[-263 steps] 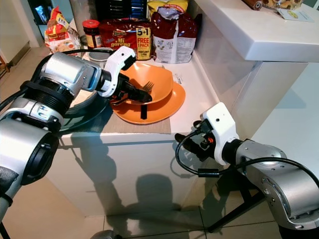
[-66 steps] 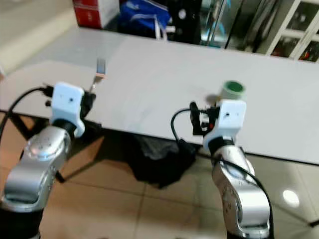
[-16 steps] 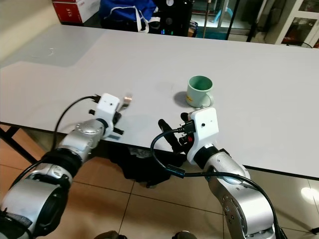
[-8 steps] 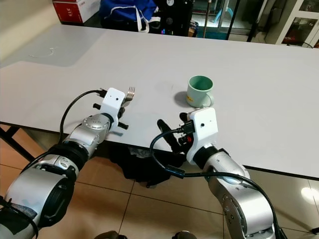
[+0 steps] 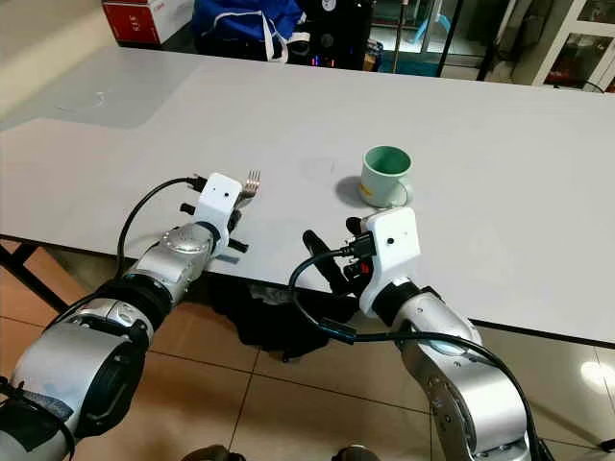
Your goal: Setting the table
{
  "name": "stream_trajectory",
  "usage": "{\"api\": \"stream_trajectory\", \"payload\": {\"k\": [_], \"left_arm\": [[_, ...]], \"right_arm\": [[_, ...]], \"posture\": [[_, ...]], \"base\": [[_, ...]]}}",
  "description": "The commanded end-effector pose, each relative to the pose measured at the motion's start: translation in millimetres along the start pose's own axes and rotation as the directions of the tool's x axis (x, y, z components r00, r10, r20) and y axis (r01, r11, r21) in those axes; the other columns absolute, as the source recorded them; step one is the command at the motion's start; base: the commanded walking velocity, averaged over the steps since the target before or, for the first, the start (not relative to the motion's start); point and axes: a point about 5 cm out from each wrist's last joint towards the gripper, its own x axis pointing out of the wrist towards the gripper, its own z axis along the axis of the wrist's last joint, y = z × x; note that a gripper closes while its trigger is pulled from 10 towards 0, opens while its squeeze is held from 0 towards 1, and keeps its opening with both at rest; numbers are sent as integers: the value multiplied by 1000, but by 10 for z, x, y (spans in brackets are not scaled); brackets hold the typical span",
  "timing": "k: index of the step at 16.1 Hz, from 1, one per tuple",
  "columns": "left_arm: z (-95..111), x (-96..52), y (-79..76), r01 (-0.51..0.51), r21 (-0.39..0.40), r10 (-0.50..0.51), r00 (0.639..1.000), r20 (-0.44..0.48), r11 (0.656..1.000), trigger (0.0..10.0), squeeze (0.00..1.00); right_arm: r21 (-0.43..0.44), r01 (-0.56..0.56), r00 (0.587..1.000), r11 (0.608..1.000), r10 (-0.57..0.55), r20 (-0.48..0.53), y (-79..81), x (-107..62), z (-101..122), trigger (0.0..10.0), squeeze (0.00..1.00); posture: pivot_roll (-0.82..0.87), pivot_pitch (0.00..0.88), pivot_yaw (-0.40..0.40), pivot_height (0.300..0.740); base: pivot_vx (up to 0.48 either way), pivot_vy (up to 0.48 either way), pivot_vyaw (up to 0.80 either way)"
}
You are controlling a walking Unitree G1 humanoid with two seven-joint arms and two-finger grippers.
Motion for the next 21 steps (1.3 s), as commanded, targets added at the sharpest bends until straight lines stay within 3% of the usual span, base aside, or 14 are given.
{"api": "stream_trajectory", "payload": {"k": [1,2,3,8,9,10,11,12,15,16,18,20,21], "left_arm": [[64,5,10,-4,-3,4,1000,19,1000,10000,322],[63,6,15,-8,-5,8,1000,19,1000,10000,671],[64,5,21,-11,-5,11,1000,19,1000,10000,765],[58,6,28,-13,-3,13,1000,17,1000,10000,773],[65,6,30,-21,3,21,1000,19,1000,10000,984],[119,5,57,-46,4,46,998,41,999,10000,204],[135,5,65,-50,4,50,998,49,999,10000,204],[248,-8,140,-80,16,77,990,118,997,10000,0],[443,-140,447,-31,-155,77,950,302,987,10000,0],[456,-303,547,-21,-135,73,920,385,991,10000,0],[447,-632,575,-2,-144,73,866,495,990,10000,0],[319,-872,540,-36,-79,72,856,512,996,10000,0],[190,-1071,477,-69,-22,70,857,510,997,10000,0]], "right_arm": [[-8,-15,1000,1000,15,23,21,2,61,10000,0],[-8,-15,1000,1000,15,23,22,2,61,10000,0],[-7,-17,1000,1000,17,23,23,4,61,10000,0],[-7,-19,1000,1000,19,23,24,5,60,10000,0],[-11,-23,1000,1000,23,21,24,1,58,10000,0],[-26,-46,999,999,46,6,14,-25,45,10000,0],[-30,-50,999,998,51,3,9,-31,41,10000,0],[-43,-63,998,997,63,-7,-20,-56,34,10000,0],[-57,-16,1000,998,16,7,-96,-85,49,10000,0],[-47,33,999,998,-32,20,-112,-73,35,10000,0],[-11,128,991,992,-128,38,-131,-30,-14,10000,0],[-31,216,976,976,-215,15,-172,29,-117,10000,0],[-71,261,965,963,-261,10,-187,97,-176,10000,0]], "posture": [[-104,42,59,740],[-104,42,59,740],[-104,42,59,740],[-107,42,62,740],[-107,42,62,740],[-107,43,62,740],[-107,42,63,740],[-108,42,66,740],[-99,30,65,740],[-91,26,59,740],[-80,26,49,740],[-37,33,27,740],[-13,31,21,740]], "base": [[0,0,0],[0,0,0],[0,0,0],[0,0,0],[0,0,0],[0,0,0],[0,0,0],[0,0,0],[0,0,0],[0,0,0],[0,240,0],[0,480,0],[0,480,0]]}}
